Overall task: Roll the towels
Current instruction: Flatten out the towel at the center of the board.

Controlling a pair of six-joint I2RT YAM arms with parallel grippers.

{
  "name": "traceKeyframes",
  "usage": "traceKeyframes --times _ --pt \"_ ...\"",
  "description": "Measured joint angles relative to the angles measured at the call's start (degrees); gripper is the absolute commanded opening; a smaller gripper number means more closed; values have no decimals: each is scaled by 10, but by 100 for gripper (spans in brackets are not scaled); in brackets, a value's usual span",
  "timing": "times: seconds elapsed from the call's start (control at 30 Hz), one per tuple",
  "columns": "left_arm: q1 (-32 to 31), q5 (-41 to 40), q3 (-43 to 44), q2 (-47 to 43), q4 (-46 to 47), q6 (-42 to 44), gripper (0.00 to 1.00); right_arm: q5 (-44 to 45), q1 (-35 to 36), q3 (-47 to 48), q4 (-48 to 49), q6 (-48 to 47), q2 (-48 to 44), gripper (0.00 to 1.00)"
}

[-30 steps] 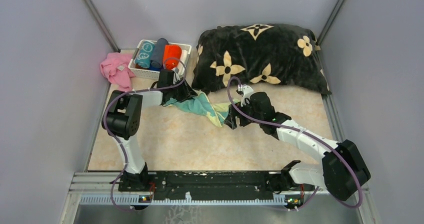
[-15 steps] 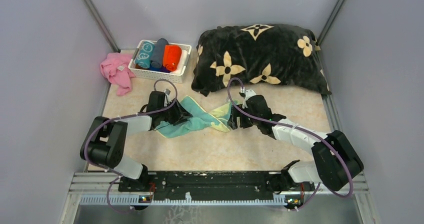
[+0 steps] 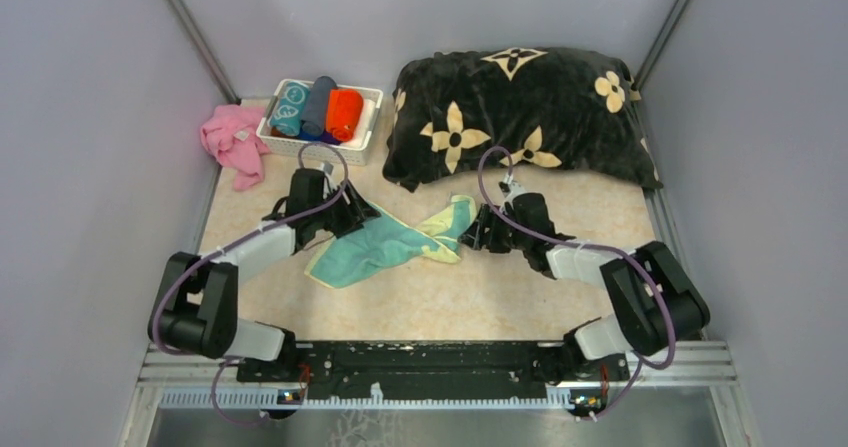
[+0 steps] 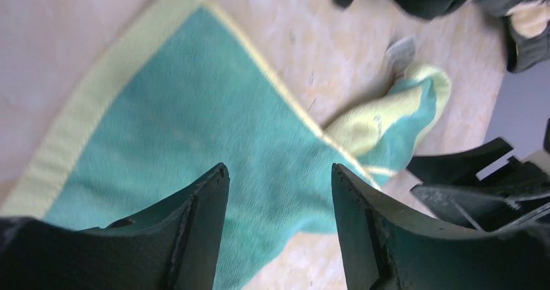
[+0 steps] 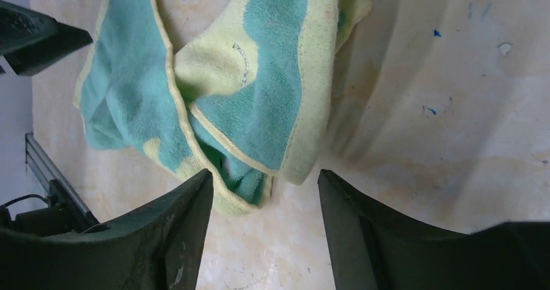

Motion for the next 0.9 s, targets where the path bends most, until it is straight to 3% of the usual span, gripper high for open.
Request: traceKeyframes --times 0.13,0.33,0.57,0.73,0.9 --pt "2 -17 69 43 -17 31 62 -23 -2 1 52 23 52 45" --pt "3 -27 113 133 -24 57 60 -49 -14 1 83 46 79 2" --pt "23 -35 80 136 2 42 57 -53 -84 26 -30 19 -42 0" --pt "49 -47 5 71 24 16 57 -37 -150 93 -148 -17 -147 0" --pt "52 -51 -66 -2 35 -2 56 -21 -161 157 -252 -35 -186 0"
